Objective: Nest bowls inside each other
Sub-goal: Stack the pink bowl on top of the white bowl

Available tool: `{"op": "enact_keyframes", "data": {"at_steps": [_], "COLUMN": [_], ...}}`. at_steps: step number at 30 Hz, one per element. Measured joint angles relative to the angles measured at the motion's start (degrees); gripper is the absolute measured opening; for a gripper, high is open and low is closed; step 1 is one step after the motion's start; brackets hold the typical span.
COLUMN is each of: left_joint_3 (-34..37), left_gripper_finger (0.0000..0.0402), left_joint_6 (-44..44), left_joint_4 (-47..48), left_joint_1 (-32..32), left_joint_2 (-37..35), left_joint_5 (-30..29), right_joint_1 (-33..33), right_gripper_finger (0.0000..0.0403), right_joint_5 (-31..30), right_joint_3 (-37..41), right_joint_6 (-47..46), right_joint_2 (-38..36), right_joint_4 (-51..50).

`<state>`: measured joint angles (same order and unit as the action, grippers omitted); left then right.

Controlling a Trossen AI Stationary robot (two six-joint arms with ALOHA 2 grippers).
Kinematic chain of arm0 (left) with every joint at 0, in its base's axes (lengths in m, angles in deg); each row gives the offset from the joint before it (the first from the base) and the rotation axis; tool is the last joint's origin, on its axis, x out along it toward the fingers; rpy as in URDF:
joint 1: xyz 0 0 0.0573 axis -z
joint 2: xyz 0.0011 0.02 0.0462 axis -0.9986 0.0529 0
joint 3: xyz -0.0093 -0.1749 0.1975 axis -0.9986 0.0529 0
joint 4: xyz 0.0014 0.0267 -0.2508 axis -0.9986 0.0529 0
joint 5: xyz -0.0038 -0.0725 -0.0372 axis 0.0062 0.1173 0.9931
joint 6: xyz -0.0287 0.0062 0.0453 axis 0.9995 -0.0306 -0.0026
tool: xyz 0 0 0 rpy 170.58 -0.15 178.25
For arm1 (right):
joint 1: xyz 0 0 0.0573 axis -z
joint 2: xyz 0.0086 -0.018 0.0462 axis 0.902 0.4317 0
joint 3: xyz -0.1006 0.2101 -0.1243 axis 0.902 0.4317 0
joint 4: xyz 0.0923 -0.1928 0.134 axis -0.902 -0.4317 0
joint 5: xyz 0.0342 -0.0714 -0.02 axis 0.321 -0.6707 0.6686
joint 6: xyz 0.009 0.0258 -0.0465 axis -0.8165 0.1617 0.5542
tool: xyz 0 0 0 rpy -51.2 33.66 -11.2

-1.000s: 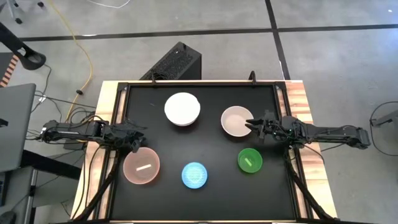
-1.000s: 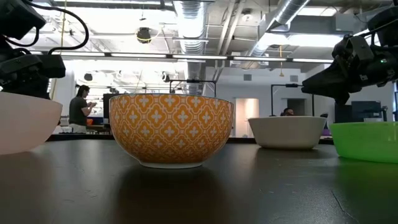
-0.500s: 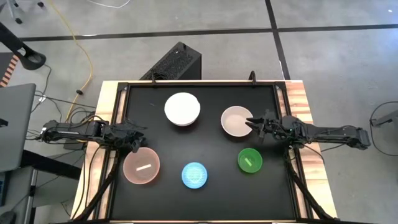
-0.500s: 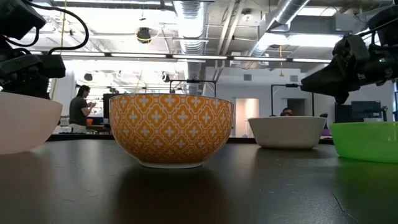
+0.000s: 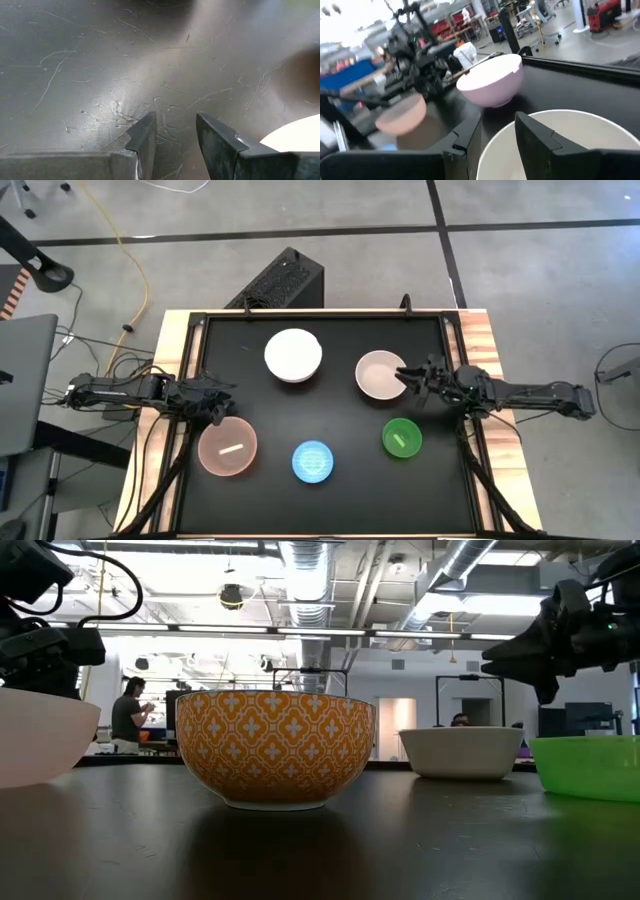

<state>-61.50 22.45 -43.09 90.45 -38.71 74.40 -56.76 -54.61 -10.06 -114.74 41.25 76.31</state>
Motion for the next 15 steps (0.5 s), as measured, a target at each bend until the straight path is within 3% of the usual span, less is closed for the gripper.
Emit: {"op": "enact_keyframes", "data": {"at_steps": [4, 7, 12, 15], "left_joint_3": [0.0, 0.0, 0.0, 0.0], "left_gripper_finger": [0.0128, 0.0128, 0.0128, 0.0128], "left_joint_6": [-0.02, 0.0, 0.0, -0.01], "left_joint_4": [0.02, 0.0, 0.0, 0.0], "left_joint_1": [0.0, 0.02, 0.0, 0.0], "left_joint_2": [0.0, 0.0, 0.0, 0.0], "left_joint_5": [0.0, 0.0, 0.02, 0.06], "right_joint_1": [1.0, -0.35, -4.69, -7.08], "right_gripper_finger": [0.0139, 0.0142, 0.015, 0.0155], "right_joint_5": [-1.36, 2.01, 1.15, 0.75], "right_joint_3": [-0.53, -2.21, -4.95, -10.63], "right_joint_6": [-5.78, -1.34, 6.48, 8.54], "right_joint_2": [0.22, 4.69, 18.96, 29.16], "right_joint_4": [3.11, 4.44, 18.9, 26.0]}}
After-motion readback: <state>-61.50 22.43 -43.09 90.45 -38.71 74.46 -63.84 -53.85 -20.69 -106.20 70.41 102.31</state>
